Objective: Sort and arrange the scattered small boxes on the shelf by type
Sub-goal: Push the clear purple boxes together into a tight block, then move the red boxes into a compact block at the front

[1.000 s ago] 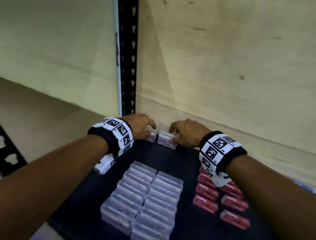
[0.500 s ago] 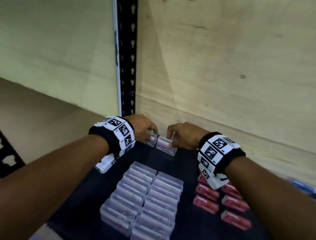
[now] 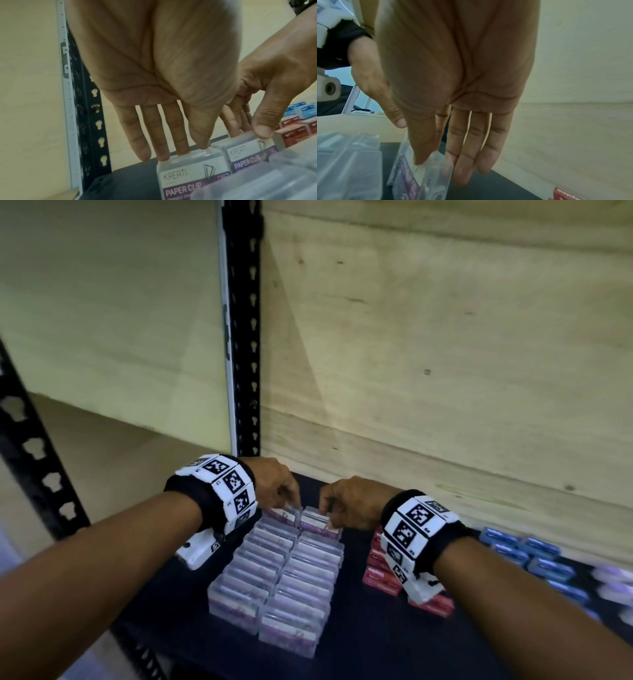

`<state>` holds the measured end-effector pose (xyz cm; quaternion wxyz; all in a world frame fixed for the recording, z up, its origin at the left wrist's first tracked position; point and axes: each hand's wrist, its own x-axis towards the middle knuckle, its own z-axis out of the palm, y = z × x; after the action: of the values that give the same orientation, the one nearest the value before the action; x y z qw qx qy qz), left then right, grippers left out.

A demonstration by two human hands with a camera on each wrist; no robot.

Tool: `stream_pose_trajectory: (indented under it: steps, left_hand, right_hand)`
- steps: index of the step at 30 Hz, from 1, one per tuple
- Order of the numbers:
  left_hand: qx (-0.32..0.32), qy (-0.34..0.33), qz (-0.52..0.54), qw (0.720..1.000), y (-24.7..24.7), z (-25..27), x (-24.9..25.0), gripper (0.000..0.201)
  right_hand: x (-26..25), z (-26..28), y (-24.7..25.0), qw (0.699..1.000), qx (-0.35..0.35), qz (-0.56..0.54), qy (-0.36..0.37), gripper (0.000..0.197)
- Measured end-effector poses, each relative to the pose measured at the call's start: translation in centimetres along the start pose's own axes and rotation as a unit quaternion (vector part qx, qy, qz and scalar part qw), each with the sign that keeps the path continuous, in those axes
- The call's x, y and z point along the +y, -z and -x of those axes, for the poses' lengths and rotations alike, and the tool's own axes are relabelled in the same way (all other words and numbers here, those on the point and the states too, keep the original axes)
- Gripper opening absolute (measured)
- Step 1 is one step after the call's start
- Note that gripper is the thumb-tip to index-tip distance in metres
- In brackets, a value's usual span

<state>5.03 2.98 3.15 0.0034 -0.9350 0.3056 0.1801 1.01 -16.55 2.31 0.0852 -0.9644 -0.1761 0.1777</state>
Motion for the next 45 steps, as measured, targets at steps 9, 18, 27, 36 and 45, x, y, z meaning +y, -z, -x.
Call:
stream_pose_trajectory:
  steps: [9,18,27,36,45]
  left_hand:
    - [-0.011,-0.003,0.004,1.0,-0.4,1.6,1.0,0.033]
    - [0.04,-0.014,-0.002,0.999,-0.1,2.2,5.2,0.038]
    - [0.014,-0.075,-0.046,0.996,-1.3,0.2,14.3,0.022]
    - [-0.027,-0.029,-0.141,0.989,-3.1,-1.8,17.9,0.029]
    - [0.094,-0.071,-0.043,0.992,-3.9,1.9,18.0,0.015]
  right_hand:
    - [-0.7,1.8,-0.5,1.0,-0.011,-0.006,0.003,0.02]
    - [1.9,6.7,1.1,0.999,0.007,-0.018,-0.032,0.028]
    - [7.2,14.2,-0.9,0.992,0.015,-0.025,-0.123,0.015]
    - [7.5,15.5,-5.1,0.986,0.02,0.022,-0.163,0.029]
    - [6.0,18.9,-7.5,0.974,0.122,-0.005,-0.188,0.013]
